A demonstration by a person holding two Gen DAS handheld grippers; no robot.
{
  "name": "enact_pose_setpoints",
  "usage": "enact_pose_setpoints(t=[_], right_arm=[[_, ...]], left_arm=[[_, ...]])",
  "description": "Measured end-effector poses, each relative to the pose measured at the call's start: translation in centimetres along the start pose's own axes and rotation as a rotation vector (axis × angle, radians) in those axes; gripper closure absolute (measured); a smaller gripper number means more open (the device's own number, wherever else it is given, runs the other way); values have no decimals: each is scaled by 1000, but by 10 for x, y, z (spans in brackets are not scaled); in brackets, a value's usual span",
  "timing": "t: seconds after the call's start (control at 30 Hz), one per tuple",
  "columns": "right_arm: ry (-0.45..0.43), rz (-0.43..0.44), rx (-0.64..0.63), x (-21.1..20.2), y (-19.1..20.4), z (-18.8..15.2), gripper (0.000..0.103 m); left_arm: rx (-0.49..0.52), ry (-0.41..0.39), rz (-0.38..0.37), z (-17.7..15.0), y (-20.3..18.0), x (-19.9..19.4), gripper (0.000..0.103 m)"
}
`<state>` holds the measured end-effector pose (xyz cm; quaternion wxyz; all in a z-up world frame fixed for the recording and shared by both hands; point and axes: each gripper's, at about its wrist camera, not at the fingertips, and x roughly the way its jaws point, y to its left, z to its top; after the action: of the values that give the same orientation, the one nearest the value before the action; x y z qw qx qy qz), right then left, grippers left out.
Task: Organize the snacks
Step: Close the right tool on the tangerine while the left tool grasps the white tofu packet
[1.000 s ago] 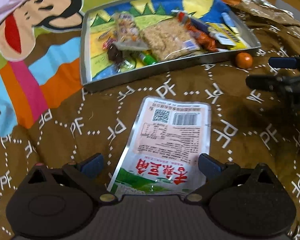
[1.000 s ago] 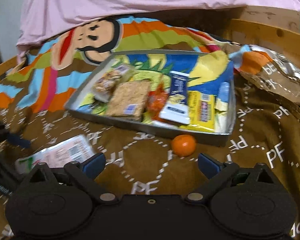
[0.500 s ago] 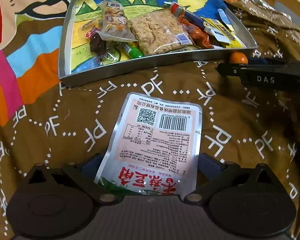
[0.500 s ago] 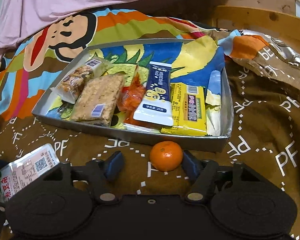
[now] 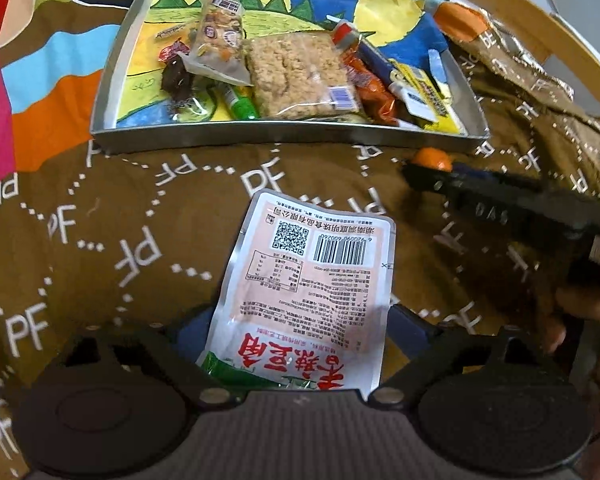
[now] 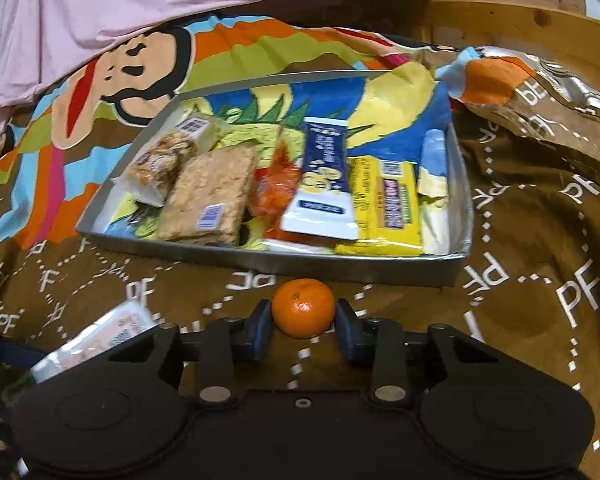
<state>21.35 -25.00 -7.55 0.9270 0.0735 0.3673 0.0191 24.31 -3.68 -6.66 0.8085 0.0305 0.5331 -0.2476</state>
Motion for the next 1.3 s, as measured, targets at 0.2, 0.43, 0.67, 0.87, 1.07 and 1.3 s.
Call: enact_pose_setpoints(t=[0.2,0.43,0.67,0.87,1.07,1.3], right_arm=[[16,33,-9,-9,9,-3,67],[32,52,-9,-14,13,-5,67],[40,51,-19,-9,12,-5,67],[46,56,-51,-13,18,-6,67],[56,63,-72,-19,24,-10,67],[60,66,-71,-19,24,-11,67]], left_arm=[[-36,-18,10,-2,-4,-2,15],[19,12,38,-6,-10,6,8],[60,0,57,-9,-16,9,8],[8,-27,42,-6,-16,-4,25],[-47,-19,57,-5,-9,-7,63],[-163,3,0,-4,11,-6,59]])
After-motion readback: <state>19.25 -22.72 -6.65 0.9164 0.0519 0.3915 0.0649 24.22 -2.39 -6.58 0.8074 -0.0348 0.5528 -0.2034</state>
